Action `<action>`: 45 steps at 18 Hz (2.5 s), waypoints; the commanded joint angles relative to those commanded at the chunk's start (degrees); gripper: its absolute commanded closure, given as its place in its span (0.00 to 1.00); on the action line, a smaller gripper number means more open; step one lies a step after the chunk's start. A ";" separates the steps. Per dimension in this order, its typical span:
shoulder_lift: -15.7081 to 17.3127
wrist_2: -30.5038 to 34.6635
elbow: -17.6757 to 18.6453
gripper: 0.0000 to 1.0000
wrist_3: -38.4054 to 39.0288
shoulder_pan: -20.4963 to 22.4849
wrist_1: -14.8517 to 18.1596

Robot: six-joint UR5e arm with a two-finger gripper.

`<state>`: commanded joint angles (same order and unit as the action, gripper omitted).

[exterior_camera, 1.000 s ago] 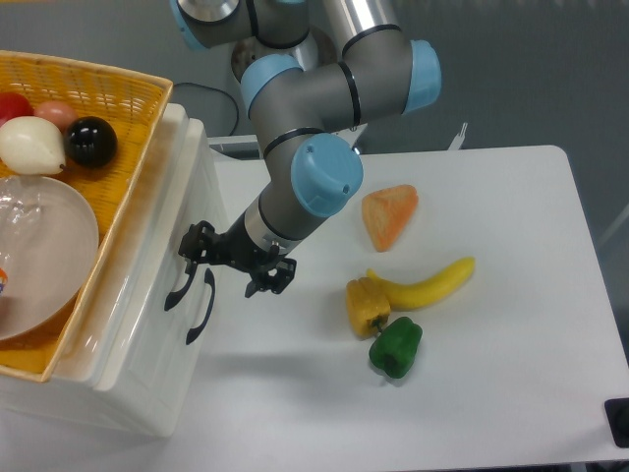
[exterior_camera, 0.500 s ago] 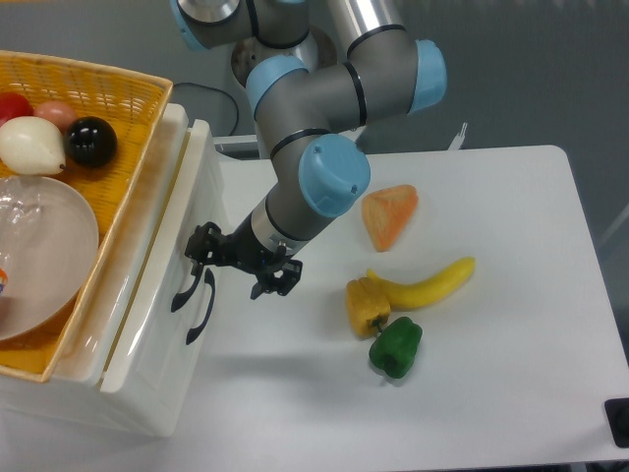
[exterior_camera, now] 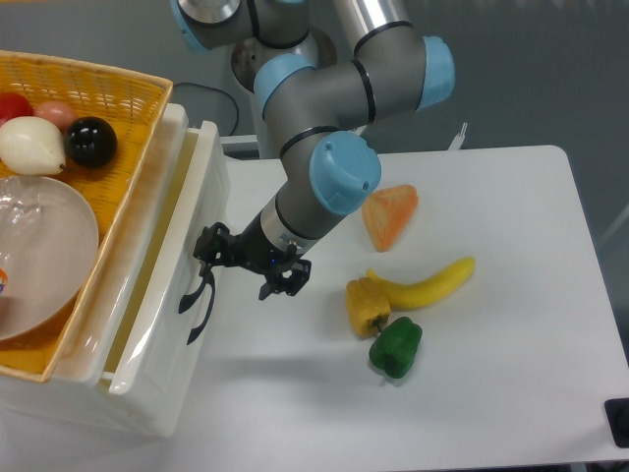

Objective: Slide open the top white drawer
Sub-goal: 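Pull the handle outward, sliding the upper drawer out of the unit, then keep pulling the drawer handle outward to extend the drawer further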

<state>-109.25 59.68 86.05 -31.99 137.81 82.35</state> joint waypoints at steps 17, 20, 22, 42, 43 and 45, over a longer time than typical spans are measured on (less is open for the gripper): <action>-0.09 1.50 -0.18 0.00 -0.09 -0.17 -0.09; -0.26 1.58 -0.26 0.00 -1.31 -0.09 -0.09; -0.26 2.02 -0.18 0.00 -2.99 -0.09 0.00; -0.35 3.52 -0.53 0.00 -3.25 2.11 0.18; -0.35 3.52 -0.53 0.00 -3.25 2.11 0.18; -0.35 3.52 -0.79 0.00 -3.25 2.28 0.18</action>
<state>-109.60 63.19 85.25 -35.25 140.10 82.53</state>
